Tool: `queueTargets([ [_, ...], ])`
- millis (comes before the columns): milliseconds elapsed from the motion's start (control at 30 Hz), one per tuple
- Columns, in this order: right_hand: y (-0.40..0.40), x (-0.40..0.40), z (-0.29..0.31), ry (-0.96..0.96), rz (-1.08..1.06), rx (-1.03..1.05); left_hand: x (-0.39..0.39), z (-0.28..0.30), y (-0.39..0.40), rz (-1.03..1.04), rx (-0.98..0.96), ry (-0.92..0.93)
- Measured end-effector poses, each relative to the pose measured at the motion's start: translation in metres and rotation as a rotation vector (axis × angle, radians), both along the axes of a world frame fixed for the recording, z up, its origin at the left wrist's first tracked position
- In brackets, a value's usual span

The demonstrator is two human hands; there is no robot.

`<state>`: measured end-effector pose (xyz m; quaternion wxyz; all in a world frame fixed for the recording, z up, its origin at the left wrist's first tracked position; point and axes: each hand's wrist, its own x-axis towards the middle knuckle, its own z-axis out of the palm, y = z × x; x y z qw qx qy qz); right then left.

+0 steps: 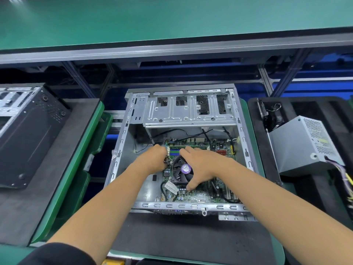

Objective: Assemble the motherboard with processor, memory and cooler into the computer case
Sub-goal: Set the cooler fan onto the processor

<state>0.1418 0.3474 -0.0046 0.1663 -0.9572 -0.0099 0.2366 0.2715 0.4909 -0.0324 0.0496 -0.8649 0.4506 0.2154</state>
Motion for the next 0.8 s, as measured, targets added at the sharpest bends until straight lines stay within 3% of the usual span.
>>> queueTargets([
  [267, -0.0007, 0.0007, -0.0004, -0.01, 0.004, -0.008, 0.0017, -0.0005, -0.0017, -0.085, 0.06, -0.037],
  [800, 0.0031, -0.0003, -0.0018, -0.011, 0.007, -0.042, 0.0007, 0.0005, 0.0017, -0.058, 0.0, -0.007],
])
